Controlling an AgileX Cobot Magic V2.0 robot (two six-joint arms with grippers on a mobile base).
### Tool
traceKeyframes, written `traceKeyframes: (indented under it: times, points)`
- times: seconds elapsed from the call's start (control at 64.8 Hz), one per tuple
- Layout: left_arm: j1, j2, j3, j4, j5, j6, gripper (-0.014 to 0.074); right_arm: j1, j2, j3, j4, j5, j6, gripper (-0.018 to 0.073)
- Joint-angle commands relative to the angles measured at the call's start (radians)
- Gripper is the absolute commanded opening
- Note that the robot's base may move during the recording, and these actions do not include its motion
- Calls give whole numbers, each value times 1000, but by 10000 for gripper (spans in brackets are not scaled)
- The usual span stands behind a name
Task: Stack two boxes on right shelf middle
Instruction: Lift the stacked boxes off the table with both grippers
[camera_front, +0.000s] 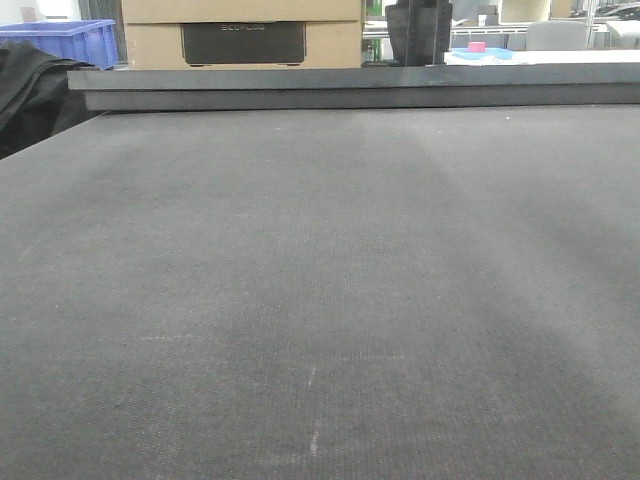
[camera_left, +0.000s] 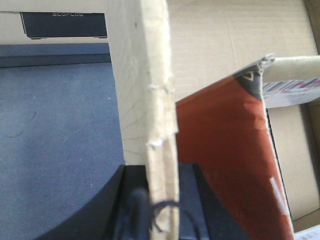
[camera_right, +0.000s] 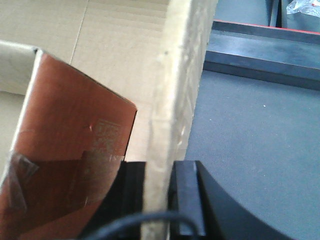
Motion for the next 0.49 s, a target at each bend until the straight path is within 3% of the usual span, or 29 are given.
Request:
traceKeyframes:
  times: [0.0,0.478]
  points:
    - [6,-12,-8,31,-73,4,-111,-8,-10,-9,-42,-46,-11,-154]
    - [6,-12,-8,31,-89,4,-111,-8,-10,-9,-42,-46,-11,-154]
